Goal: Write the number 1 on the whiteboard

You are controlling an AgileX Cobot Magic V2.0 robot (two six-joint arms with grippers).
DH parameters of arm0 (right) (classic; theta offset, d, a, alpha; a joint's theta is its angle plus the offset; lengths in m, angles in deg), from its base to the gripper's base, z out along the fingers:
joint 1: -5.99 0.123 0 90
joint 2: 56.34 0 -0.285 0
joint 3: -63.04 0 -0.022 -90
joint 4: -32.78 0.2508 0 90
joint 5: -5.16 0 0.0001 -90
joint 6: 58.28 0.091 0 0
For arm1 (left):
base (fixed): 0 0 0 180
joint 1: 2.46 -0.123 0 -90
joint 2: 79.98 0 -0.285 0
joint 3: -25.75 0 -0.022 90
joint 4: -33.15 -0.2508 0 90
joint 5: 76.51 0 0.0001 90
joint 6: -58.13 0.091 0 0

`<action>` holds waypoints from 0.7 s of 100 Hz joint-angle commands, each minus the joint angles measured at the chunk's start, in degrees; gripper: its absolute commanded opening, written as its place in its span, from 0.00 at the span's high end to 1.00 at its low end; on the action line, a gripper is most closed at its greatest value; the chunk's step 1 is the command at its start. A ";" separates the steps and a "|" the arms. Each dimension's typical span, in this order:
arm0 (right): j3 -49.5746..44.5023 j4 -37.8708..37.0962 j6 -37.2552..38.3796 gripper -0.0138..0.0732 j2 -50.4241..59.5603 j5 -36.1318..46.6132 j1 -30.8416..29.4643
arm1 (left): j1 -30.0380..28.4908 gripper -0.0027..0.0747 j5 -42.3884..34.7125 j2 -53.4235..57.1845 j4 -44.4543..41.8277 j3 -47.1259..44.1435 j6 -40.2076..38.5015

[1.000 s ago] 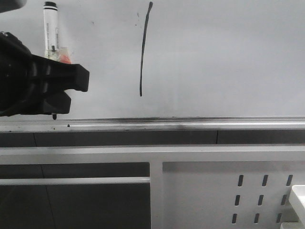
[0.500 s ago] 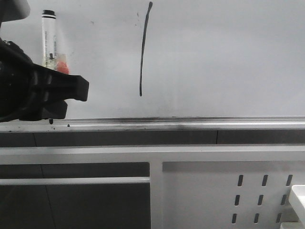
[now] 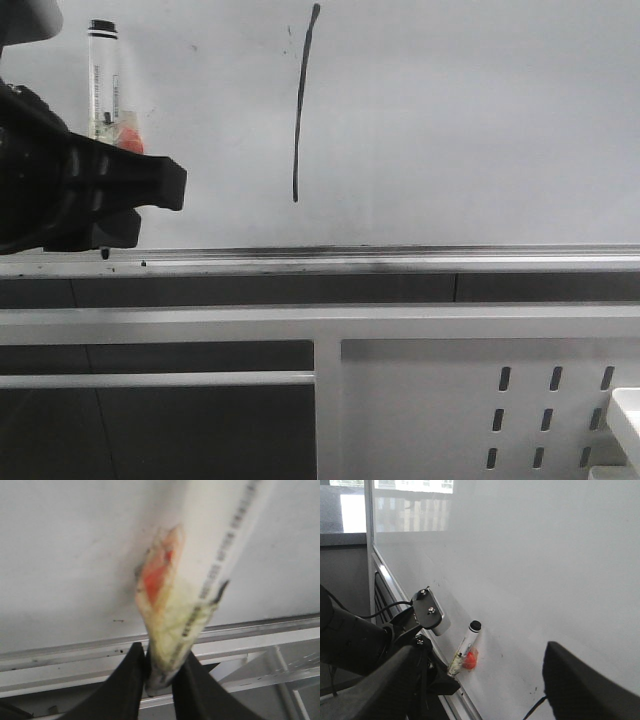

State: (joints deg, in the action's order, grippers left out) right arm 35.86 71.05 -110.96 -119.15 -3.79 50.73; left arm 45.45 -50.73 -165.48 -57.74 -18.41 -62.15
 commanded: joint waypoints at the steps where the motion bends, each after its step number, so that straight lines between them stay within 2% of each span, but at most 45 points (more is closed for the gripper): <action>1: 2.05 0.64 -0.52 0.30 0.87 4.24 -0.39 | -0.05 0.69 1.90 1.03 -1.38 1.71 -0.44; 12: 2.05 0.64 -0.52 0.30 0.87 4.24 -0.39 | -0.05 0.58 1.90 1.03 -1.38 1.71 -0.44; 24: 2.05 0.64 -0.52 0.30 0.87 4.24 -0.39 | -0.05 0.52 1.90 1.03 -1.38 1.71 -0.44; 70: 2.05 0.64 -0.52 0.30 0.87 4.24 -0.39 | -0.05 0.51 1.39 1.53 -1.38 1.71 1.54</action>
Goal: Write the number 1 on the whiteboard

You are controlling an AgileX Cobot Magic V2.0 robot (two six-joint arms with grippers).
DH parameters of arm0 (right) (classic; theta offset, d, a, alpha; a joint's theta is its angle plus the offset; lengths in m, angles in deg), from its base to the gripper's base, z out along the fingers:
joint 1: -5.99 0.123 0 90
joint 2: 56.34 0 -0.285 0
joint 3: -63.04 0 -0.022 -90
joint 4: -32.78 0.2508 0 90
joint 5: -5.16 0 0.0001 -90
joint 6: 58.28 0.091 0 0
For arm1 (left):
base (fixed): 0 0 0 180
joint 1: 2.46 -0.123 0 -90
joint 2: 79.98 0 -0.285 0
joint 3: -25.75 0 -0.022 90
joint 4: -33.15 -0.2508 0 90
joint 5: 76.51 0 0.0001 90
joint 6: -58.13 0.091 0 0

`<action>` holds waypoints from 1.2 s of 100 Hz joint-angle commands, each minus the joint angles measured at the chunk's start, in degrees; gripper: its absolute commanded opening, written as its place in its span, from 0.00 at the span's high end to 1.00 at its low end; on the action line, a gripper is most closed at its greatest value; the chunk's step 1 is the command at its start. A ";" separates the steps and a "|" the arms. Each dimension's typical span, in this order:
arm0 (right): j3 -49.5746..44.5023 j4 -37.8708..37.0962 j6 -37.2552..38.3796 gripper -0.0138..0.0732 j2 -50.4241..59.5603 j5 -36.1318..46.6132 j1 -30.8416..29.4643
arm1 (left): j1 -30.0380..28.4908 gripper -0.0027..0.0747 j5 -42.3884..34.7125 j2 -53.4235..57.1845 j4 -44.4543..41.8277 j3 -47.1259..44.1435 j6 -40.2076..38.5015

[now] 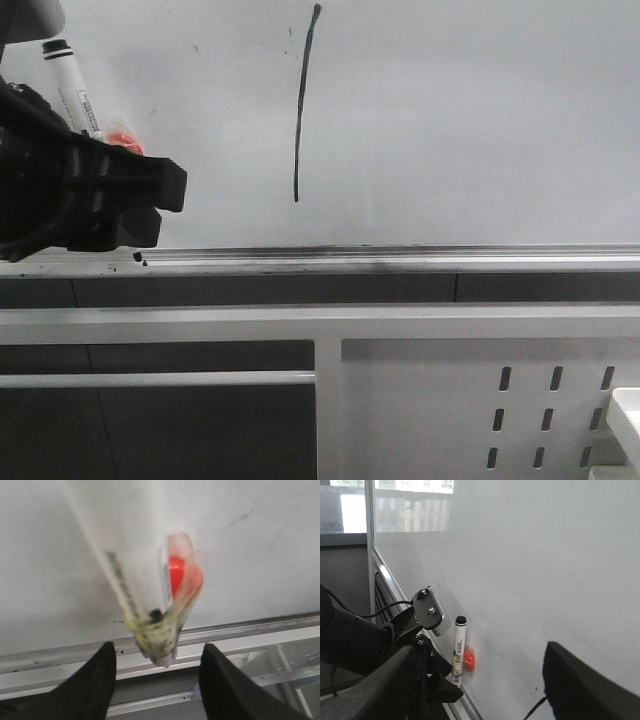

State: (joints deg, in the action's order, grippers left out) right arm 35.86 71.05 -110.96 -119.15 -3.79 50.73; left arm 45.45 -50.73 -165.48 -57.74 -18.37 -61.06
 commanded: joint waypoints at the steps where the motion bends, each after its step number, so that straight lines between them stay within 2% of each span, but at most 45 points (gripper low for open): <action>1: 2.05 0.64 -0.52 0.30 0.98 4.24 -0.39 | -0.05 0.51 1.39 1.65 -1.38 1.67 0.45; 31: 2.05 0.64 -0.52 0.30 0.99 4.24 -0.39 | -0.05 0.51 1.23 4.84 -1.38 -0.54 0.95; 61: 2.05 0.40 -0.52 0.32 3.19 1.71 -0.39 | -0.05 0.51 -3.39 12.26 -1.38 -3.19 0.95; 68: 1.83 0.29 -0.52 0.40 4.92 -0.20 -0.39 | -0.05 0.51 -4.25 14.35 -1.38 -4.01 0.95; 75: 1.19 0.29 -0.52 0.52 7.30 -2.59 -0.39 | -0.05 0.51 -5.01 16.46 -1.38 -5.24 0.95; 86: -1.28 0.29 -0.52 0.78 12.03 -5.29 -0.39 | -0.05 0.53 -6.58 20.43 -1.38 -7.32 0.95; 93: -3.29 0.29 -0.52 0.93 15.19 -6.23 -0.39 | -0.05 0.58 -6.69 23.07 -1.38 -8.66 0.95; 104: -7.21 0.29 0.16 0.92 20.28 -6.46 -0.39 | -0.05 0.77 -6.88 26.80 -1.38 -10.19 3.28; 115: -11.77 0.29 0.16 0.92 25.78 -6.46 -0.39 | -0.05 0.99 -8.77 30.69 -1.38 -11.01 10.11; 120: -14.79 0.29 0.16 0.92 28.26 -5.62 -0.39 | -0.05 0.99 -9.53 32.23 -1.38 -11.12 13.91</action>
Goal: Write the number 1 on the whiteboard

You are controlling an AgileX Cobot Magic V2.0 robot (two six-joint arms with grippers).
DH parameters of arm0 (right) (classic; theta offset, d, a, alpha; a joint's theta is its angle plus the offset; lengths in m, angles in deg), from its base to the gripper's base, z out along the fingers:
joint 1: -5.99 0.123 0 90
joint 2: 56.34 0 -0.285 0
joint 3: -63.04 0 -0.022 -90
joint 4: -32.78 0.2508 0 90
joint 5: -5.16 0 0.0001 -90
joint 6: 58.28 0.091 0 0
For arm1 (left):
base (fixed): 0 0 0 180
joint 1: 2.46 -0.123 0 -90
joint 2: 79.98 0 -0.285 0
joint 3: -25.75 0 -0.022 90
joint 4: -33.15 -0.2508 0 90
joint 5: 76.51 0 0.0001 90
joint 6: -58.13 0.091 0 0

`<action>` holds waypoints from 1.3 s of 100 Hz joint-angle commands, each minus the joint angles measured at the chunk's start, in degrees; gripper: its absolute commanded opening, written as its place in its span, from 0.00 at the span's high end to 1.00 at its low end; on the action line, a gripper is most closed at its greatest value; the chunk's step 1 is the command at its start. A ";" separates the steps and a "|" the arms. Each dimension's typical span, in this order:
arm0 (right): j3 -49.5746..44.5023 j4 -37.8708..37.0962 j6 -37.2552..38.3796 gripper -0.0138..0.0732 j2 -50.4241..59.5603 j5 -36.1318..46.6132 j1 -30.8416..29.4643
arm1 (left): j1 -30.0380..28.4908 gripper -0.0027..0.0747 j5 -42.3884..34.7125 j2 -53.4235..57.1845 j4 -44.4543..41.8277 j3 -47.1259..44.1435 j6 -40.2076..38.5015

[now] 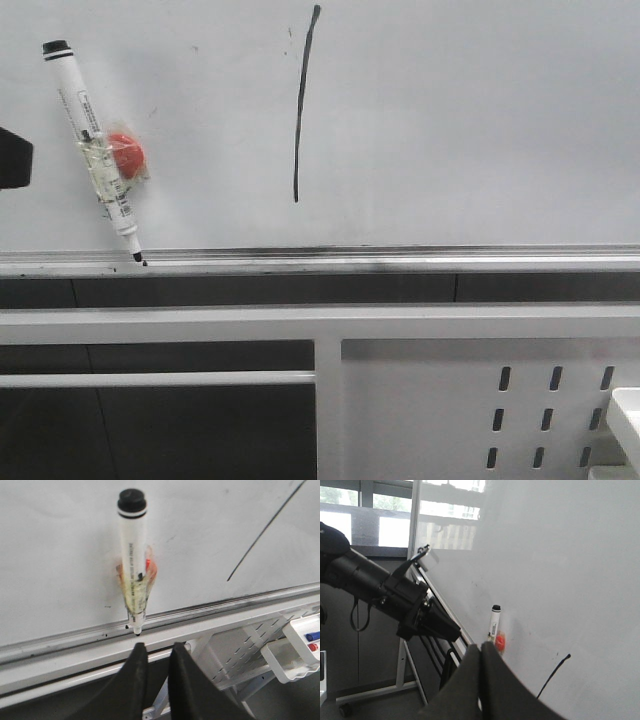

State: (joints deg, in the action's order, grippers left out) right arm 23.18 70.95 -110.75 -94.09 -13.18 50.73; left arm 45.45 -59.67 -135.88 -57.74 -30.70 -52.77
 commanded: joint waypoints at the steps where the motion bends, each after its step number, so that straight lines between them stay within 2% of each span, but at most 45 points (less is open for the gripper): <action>1: -2.52 0.39 -0.05 0.92 3.90 4.17 -0.39 | -0.05 0.99 -0.80 2.84 -1.38 1.21 6.60; 22: -12.64 0.39 -0.05 0.92 13.17 5.94 -0.39 | -0.05 0.99 -1.32 9.12 -1.38 1.13 13.39; 35: -15.99 0.39 -0.05 0.92 15.75 5.69 -0.39 | -0.05 0.99 -1.21 11.87 -1.38 1.13 13.75; 50: -17.58 0.39 -0.05 0.92 15.86 2.93 -0.39 | -0.05 0.99 -1.34 12.88 -1.38 1.13 13.75; 107: -18.61 0.39 -0.05 0.92 15.86 3.05 -0.39 | -0.05 0.99 -0.73 14.58 -1.38 1.13 13.75; 117: -18.61 0.39 -0.05 0.92 15.86 3.05 -0.39 | -3.84 0.99 -3.72 19.30 -1.38 0.99 13.75; 130: -18.61 0.39 -0.05 0.92 15.86 3.05 -0.39 | -14.80 0.99 -15.03 29.06 -1.38 0.99 13.75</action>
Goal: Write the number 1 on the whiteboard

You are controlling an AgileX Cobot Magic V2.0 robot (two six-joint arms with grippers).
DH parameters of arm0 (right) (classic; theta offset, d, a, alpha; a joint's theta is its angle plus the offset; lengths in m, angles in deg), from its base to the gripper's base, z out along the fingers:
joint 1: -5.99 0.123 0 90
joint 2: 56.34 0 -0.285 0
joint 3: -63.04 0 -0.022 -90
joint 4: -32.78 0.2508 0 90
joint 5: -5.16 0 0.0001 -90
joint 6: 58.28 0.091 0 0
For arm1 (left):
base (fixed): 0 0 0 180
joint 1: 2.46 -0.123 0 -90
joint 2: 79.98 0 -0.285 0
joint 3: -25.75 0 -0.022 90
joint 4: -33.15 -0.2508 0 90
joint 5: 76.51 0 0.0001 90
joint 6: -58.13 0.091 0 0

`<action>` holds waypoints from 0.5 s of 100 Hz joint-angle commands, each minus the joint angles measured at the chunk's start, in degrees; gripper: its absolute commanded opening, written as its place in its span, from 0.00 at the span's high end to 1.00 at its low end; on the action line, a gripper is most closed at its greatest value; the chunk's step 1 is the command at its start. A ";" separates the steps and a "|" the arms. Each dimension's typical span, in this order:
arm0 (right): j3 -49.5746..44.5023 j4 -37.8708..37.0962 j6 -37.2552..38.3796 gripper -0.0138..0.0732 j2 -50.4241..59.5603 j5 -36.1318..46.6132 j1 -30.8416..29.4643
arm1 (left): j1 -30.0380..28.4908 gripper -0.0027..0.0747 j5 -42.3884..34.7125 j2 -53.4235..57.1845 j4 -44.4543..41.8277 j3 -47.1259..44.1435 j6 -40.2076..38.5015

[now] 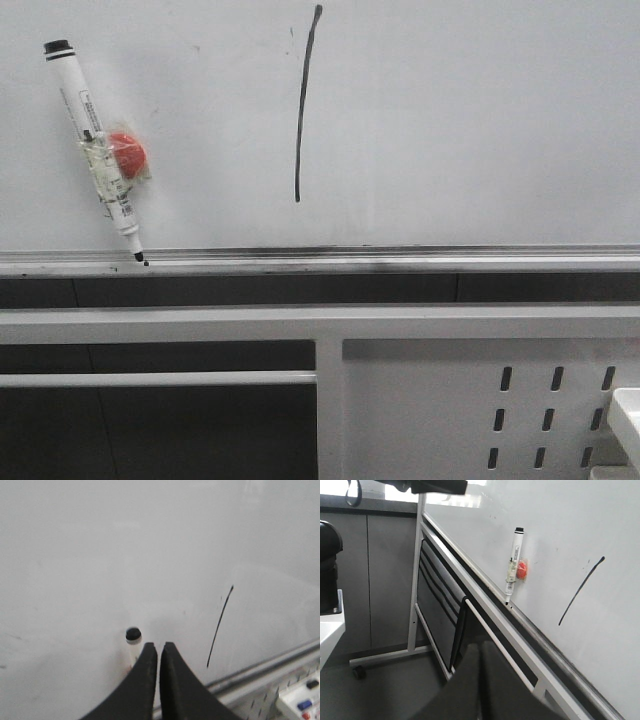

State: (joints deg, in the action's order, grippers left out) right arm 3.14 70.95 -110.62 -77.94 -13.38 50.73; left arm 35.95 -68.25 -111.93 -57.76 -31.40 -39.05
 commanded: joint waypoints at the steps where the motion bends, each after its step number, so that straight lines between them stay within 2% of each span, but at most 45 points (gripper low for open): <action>1: 1.43 0.39 -0.17 0.92 -0.29 3.25 -0.39 | -5.90 0.99 -7.02 6.26 -1.35 1.70 0.02; 11: 1.43 0.39 -0.17 0.92 -0.29 3.25 -0.39 | -13.87 0.99 -13.48 12.81 -1.35 1.70 0.02; 20: 1.43 0.39 -0.17 0.92 -0.29 3.25 -0.39 | -19.12 0.99 -14.51 16.64 -1.35 1.70 0.35; 38: 1.43 0.39 -0.17 0.92 -0.29 3.25 -0.39 | -25.79 0.99 -16.35 18.20 0.01 0.84 0.93; 45: 1.43 0.39 -0.17 0.92 -0.29 3.25 -0.39 | -27.22 0.99 -15.41 18.20 8.36 -0.36 7.18; 50: 1.43 0.39 -0.17 0.92 -0.29 3.25 -0.39 | -27.89 0.99 -13.97 18.20 24.19 -1.00 18.32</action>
State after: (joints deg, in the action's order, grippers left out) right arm 3.14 70.86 -110.62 -77.94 -13.38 50.73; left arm 9.16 -84.31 -93.12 -51.31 -32.98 -32.79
